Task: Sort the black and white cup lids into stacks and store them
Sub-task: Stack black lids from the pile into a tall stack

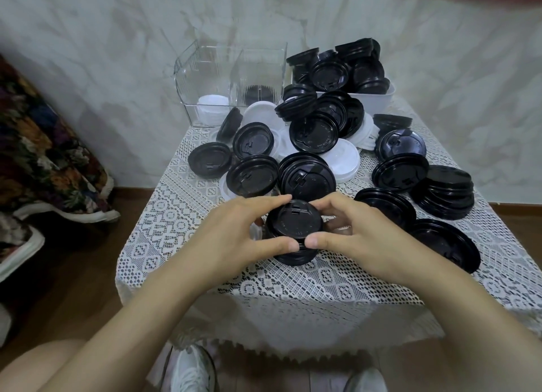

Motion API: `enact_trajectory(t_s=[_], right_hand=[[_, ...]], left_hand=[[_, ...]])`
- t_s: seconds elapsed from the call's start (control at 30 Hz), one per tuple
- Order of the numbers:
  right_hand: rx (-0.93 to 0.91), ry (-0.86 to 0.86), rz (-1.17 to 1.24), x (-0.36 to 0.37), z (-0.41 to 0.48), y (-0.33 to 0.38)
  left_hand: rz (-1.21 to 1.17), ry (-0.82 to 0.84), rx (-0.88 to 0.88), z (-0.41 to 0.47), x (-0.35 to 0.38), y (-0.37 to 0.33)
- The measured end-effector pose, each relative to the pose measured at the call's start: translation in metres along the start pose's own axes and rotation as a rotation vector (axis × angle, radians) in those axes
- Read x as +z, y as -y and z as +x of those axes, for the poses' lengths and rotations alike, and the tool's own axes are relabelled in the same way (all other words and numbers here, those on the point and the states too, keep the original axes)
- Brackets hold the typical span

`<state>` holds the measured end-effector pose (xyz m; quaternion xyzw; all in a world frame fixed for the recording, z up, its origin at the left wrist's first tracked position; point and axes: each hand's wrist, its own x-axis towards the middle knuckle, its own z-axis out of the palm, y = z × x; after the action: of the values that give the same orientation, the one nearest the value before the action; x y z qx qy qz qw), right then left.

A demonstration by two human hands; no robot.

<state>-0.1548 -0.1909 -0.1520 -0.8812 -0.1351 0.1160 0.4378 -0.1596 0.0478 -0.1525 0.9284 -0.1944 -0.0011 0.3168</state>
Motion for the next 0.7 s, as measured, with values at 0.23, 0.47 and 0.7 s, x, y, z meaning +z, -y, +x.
enact_trajectory(t_s=[0.23,0.47,0.7], right_hand=[[-0.008,0.007,0.012,0.002,-0.006,0.003],[-0.034,-0.034,-0.108,0.016,-0.008,0.007],[-0.009,-0.051,-0.101,0.014,-0.008,0.007]], left_hand=[[0.068,0.017,0.011,0.000,-0.001,-0.002],[-0.005,-0.237,0.028,0.002,-0.018,0.008],[0.306,-0.433,-0.313,0.044,-0.045,0.079]])
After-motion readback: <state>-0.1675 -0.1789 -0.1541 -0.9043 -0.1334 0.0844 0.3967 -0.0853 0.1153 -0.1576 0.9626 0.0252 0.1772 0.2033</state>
